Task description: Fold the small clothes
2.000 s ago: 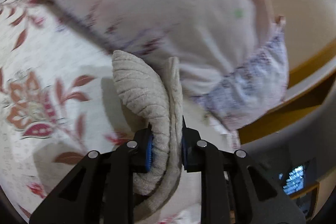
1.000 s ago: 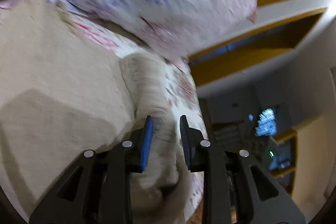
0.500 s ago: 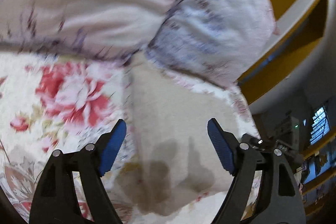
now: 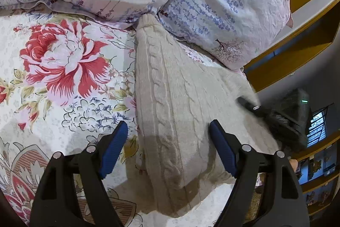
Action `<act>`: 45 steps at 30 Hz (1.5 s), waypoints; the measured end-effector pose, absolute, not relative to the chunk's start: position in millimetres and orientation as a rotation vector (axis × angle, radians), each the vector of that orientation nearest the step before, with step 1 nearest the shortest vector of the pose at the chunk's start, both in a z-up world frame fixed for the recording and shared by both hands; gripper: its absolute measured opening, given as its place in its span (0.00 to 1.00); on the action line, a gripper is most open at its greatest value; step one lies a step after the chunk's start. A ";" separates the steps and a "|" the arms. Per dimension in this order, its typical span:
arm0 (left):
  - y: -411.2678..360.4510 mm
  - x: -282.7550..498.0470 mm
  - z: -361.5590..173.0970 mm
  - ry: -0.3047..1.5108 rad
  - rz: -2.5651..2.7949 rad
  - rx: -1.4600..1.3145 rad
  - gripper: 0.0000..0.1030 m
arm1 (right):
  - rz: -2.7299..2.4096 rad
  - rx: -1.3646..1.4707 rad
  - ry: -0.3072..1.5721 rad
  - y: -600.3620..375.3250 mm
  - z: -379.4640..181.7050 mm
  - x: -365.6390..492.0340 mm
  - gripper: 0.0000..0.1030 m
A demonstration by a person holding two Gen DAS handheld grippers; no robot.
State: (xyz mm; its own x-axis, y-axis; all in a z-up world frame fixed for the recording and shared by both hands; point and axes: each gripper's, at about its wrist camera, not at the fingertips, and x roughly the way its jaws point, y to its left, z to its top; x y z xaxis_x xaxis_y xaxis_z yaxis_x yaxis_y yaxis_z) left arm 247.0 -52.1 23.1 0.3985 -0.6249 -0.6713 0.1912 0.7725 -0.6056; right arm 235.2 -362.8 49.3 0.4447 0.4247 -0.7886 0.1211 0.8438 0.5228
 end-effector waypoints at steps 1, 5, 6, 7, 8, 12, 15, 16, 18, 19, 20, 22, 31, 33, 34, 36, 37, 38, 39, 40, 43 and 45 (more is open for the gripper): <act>-52.5 246.1 24.1 1.040 -0.543 -0.477 0.77 | 0.205 0.512 1.054 -359.5 64.5 232.7 0.16; -56.9 244.0 24.2 1.037 -0.562 -0.462 0.77 | 0.165 0.350 0.947 -353.0 93.1 226.3 0.16; -58.5 243.8 23.7 1.039 -0.564 -0.456 0.77 | 0.125 0.312 0.985 -353.4 85.3 229.2 0.16; -60.2 243.1 22.8 1.044 -0.568 -0.449 0.77 | 0.080 0.284 1.030 -355.8 73.7 232.0 0.15; -62.1 243.3 22.1 1.048 -0.570 -0.446 0.77 | 0.029 0.267 1.077 -360.7 60.3 233.6 0.15; -65.1 240.2 24.0 1.041 -0.583 -0.433 0.77 | -0.034 0.373 1.103 -383.2 37.8 228.4 0.14; -65.1 238.5 25.2 1.041 -0.582 -0.430 0.77 | -0.051 0.378 1.158 -383.1 31.2 230.4 0.23; -64.3 237.2 25.5 1.042 -0.584 -0.437 0.77 | -0.060 0.382 1.157 -383.6 35.2 229.2 0.28; -60.8 232.8 26.7 1.043 -0.590 -0.455 0.77 | -0.080 0.421 1.142 -388.3 47.7 219.3 0.55; -57.8 230.1 27.1 1.045 -0.593 -0.463 0.77 | -0.075 0.446 1.125 -392.3 54.8 213.5 0.58; -55.4 228.4 27.2 1.045 -0.595 -0.467 0.77 | -0.060 0.471 1.109 -395.9 61.8 206.7 0.59; -51.1 223.8 28.1 1.044 -0.595 -0.472 0.76 | -0.024 0.507 1.101 -398.0 73.8 192.4 0.59; -52.7 201.4 22.1 1.075 -0.599 -0.463 0.64 | 0.087 0.513 1.145 -378.9 88.3 142.6 0.41; -55.8 198.6 18.9 1.087 -0.598 -0.454 0.55 | 0.101 0.505 1.159 -374.7 83.9 137.3 0.22; -57.1 197.8 17.2 1.092 -0.598 -0.453 0.52 | 0.115 0.500 1.167 -371.8 81.5 135.4 0.12; -58.3 196.2 12.9 1.103 -0.633 -0.478 0.30 | 0.112 0.475 1.153 -367.6 82.6 132.1 0.09; -58.2 195.1 12.9 1.103 -0.634 -0.479 0.29 | 0.113 0.467 1.125 -366.4 87.9 129.6 0.09; -57.4 193.2 14.2 1.093 -0.634 -0.473 0.24 | 0.119 0.466 1.091 -365.9 94.8 126.8 0.09; -56.8 191.2 14.9 1.086 -0.638 -0.466 0.20 | 0.114 0.459 1.055 -366.9 103.6 122.6 0.09; -55.6 189.2 15.2 1.081 -0.640 -0.461 0.19 | 0.105 0.451 1.045 -367.8 106.6 120.2 0.09; -52.0 183.1 12.7 1.074 -0.653 -0.461 0.15 | 0.044 0.398 1.092 -372.2 94.6 113.5 0.08; -52.5 179.6 9.7 1.076 -0.651 -0.445 0.14 | -0.013 0.385 1.172 -376.2 69.6 110.2 0.08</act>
State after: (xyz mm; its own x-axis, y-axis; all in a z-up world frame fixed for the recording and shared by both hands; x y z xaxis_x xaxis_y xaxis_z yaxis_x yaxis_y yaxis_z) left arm 179.6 -52.5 9.7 0.3192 -0.6805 -0.6596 0.2685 0.7324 -0.6257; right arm 110.2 -376.2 69.6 0.3958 0.1889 -0.8987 0.2081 0.9347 0.2882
